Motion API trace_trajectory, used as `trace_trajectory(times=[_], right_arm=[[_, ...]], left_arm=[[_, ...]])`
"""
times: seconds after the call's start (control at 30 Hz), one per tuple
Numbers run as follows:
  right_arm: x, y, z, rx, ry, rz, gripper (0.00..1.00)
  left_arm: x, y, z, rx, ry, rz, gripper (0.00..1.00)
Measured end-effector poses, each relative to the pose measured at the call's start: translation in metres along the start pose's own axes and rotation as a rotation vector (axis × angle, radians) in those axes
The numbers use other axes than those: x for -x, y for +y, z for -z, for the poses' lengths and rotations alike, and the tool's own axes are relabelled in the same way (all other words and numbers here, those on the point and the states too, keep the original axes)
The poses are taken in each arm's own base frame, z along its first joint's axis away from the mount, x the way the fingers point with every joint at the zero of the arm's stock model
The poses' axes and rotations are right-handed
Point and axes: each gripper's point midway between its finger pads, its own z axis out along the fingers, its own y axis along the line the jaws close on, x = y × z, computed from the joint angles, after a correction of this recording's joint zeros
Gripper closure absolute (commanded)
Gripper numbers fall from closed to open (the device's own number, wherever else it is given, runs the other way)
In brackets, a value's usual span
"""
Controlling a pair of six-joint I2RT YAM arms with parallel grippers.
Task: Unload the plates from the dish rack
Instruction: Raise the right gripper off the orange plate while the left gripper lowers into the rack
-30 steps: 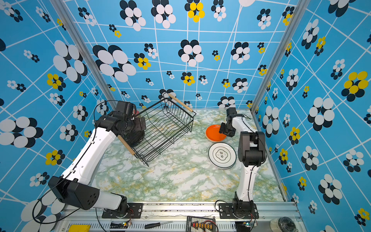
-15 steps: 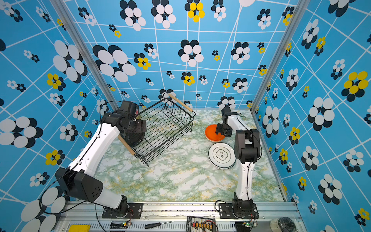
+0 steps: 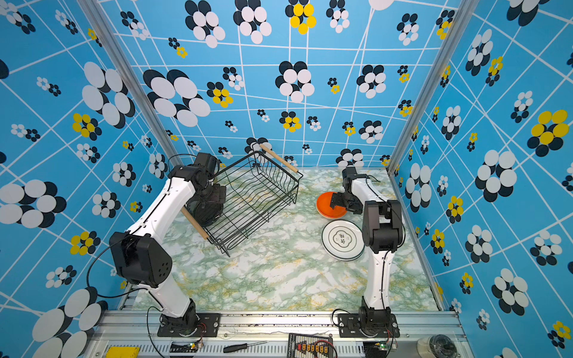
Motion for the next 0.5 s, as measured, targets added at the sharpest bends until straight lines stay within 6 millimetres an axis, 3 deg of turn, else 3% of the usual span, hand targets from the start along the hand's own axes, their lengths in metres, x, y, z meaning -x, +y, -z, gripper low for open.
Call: trace_trajectory(times=[0.13, 0.5], right_arm=[[-0.01, -0.004, 0.013, 0.004, -0.006, -0.001, 0.01], [-0.032, -0.012, 0.044, 0.051, -0.039, -0.01, 0.01]], left_arm=[[0.006, 0.005, -0.016, 0.015, 0.036, -0.035, 0.01], [0.009, 0.008, -0.049, 0.037, 0.11, -0.122, 0.14]])
